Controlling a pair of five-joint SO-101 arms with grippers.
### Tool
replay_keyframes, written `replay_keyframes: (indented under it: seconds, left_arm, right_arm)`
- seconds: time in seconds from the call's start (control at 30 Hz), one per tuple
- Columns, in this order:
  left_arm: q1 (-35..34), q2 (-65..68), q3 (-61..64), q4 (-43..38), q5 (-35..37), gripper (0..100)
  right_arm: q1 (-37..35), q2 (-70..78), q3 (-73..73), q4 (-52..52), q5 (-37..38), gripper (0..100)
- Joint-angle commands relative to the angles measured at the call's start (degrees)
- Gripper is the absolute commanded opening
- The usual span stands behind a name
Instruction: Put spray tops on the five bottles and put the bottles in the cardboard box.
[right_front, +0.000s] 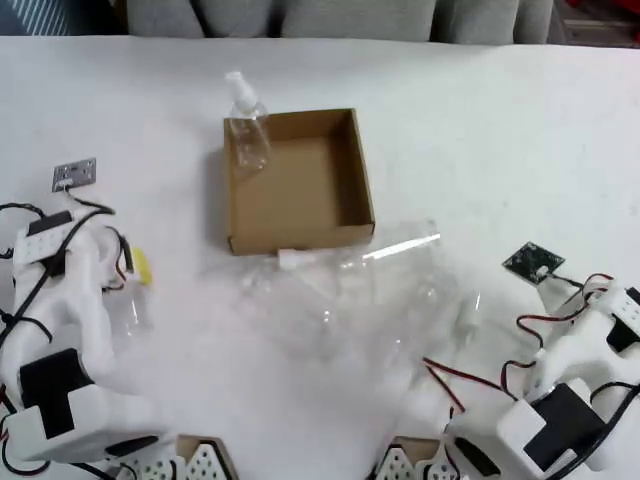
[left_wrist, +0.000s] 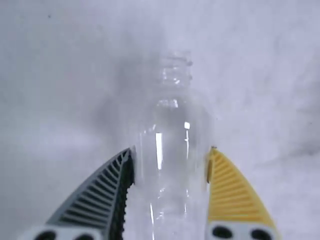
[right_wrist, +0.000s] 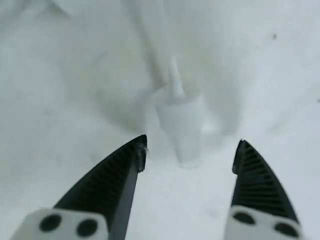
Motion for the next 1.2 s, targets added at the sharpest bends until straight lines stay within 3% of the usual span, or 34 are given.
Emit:
replay_keyframes:
  seconds: [0.0,0.2,0.43,0.57,0.83,1.17]
  left_arm:
    - [-0.75,-0.66,-0.53,-2.02,-0.62,2]
    - [0.22,-0.66,-0.26,-2.99,-0.62,2]
    - [0.22,-0.66,-0.26,-2.99,-0.70,2]
    - [0.22,-0.66,-0.26,-2.99,-0.70,2]
    - [0.13,-0.66,-0.26,-2.81,-0.70,2]
    - [0.13,-0.66,-0.18,-2.81,-0.70,2]
  right_arm:
    - [1.36,-5.23,-2.99,2.77,-5.89,21.1]
    - [4.79,-12.70,-5.63,9.89,-16.26,0.9]
    - [11.38,-13.76,-4.66,13.93,-28.57,1.8]
    - [12.70,-12.44,-1.41,12.18,-32.00,1.7]
    - [9.01,-5.23,3.08,-0.22,-40.97,1.7]
    - [4.62,4.44,-5.10,-1.19,-48.62,1.7]
